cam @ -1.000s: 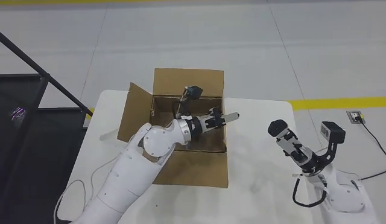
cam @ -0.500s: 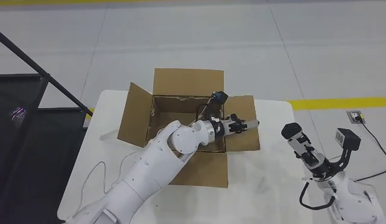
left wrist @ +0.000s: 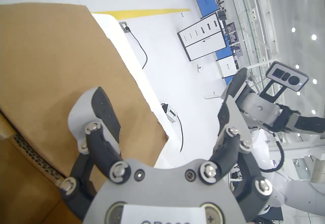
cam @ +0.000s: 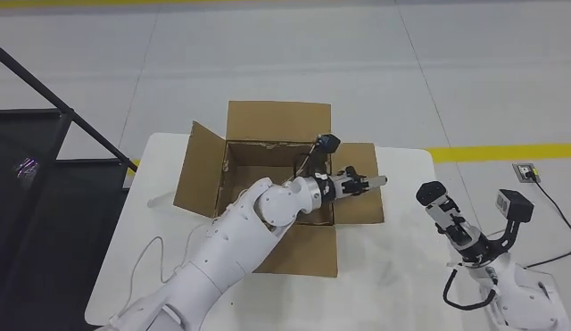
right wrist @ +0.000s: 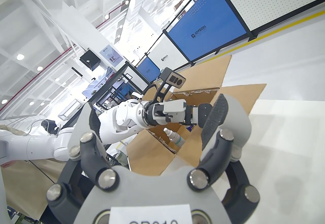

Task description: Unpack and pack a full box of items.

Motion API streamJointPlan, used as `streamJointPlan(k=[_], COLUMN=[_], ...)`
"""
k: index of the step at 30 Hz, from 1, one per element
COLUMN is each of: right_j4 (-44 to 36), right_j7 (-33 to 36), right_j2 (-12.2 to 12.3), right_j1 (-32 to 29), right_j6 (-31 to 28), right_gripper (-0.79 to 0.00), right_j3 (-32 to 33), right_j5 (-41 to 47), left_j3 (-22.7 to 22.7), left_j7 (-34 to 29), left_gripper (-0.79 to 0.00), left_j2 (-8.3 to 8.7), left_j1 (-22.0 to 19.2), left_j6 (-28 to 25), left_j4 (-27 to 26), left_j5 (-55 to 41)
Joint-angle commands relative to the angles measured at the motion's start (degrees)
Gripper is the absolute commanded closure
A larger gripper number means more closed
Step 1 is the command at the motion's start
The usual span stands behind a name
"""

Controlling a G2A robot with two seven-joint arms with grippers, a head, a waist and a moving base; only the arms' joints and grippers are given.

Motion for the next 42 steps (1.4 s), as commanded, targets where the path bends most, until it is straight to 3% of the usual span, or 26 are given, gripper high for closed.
streamJointPlan(k=[1, 4, 7, 13, 17, 21, 26, 32, 37, 42], right_j4=[-1.5, -4.5, -7.4, -11.3, -11.0, -6.9, 2.0, 16.2, 28.4, 37.6], right_j7=[0.0, 0.7, 3.0, 7.4, 12.9, 18.4, 20.7, 18.8, 17.8, 18.1], right_j2=[0.1, 0.2, 0.4, 0.5, 0.2, -0.9, -3.6, -8.8, -13.6, -17.7], right_j1=[0.2, 1.7, 4.4, 12.4, 19.2, 28.0, 38.8, 49.2, 55.5, 59.2], right_j6=[1.5, 6.1, 10.0, 17.6, 21.7, 25.6, 32.2, 43.0, 49.3, 52.3], right_gripper=[-0.785, -0.785, -0.785, -0.785, -0.785, -0.785, -0.785, -0.785, -0.785, -0.785], right_j3=[-0.2, -1.4, -3.8, -11.1, -18.8, -29.1, -42.9, -57.5, -65.3, -69.3], right_j5=[-1.9, -6.9, -12.3, -22.7, -28.4, -33.0, -38.6, -43.9, -45.1, -44.0], left_j3=[-2.6, -7.7, -14.6, -32.6, -43.4, -52.3, -60.5, -66.4, -68.7, -70.4], left_j7=[0.2, 0.5, 0.0, -3.7, -5.9, -6.4, -6.4, -5.0, -2.7, -2.0], left_gripper=[-0.785, -0.785, -0.785, -0.785, -0.785, -0.785, -0.785, -0.785, -0.785, -0.785], left_j2=[1.05, 3.25, 6.08, 11.46, 13.49, 14.67, 15.52, 16.02, 16.24, 16.50], left_j1=[0.8, 3.0, 7.4, 22.8, 32.8, 40.8, 48.6, 55.8, 58.7, 60.3], left_j6=[-0.6, -0.5, 0.6, 5.6, 7.8, 7.4, 5.8, 2.6, 0.1, -1.8], left_j4=[-2.2, -7.1, -15.4, -38.8, -51.2, -59.0, -63.9, -65.0, -62.7, -61.3], left_j5=[0.4, 2.7, 5.8, 11.9, 12.6, 11.2, 8.8, 6.0, 4.3, 1.8])
